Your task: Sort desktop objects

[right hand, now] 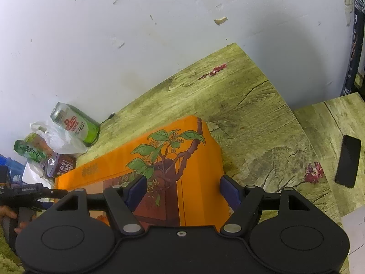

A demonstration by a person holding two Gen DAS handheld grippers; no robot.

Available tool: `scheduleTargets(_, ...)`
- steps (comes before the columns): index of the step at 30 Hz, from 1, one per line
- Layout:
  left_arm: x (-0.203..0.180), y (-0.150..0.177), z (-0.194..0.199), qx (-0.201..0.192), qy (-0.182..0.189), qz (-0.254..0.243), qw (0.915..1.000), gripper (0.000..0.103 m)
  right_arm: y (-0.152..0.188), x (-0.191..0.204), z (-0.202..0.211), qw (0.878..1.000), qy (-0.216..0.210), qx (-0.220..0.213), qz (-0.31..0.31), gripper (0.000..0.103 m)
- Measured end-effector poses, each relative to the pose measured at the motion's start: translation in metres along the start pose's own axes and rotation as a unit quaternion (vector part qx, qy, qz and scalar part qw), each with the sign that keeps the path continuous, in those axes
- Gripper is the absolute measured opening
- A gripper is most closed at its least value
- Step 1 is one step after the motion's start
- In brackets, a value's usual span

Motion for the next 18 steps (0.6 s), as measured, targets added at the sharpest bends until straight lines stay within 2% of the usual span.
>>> scheduleTargets(11,-0.001,0.000,-0.001,-0.005,-0.001,-0.008,1.0000,0.103,0.010,-0.010,-0.004,0.999,0.008,0.013,-0.028,0.070)
scheduleTargets(18,0.001,0.003,0.002,-0.016,0.011,-0.017,0.9997,0.102,0.013,-0.015,0.007,0.998,0.003,0.016,-0.053,0.071)
Point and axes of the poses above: each gripper's, at about its wrist camera, not at the fingertips, and z roughly against the way its jaws point, x to its left, y to its underside, the point moved 7 cm from there along -z, roughly the way its jaws point, and after that the axes turned 3 degrees about z, right-handed, at the moved point
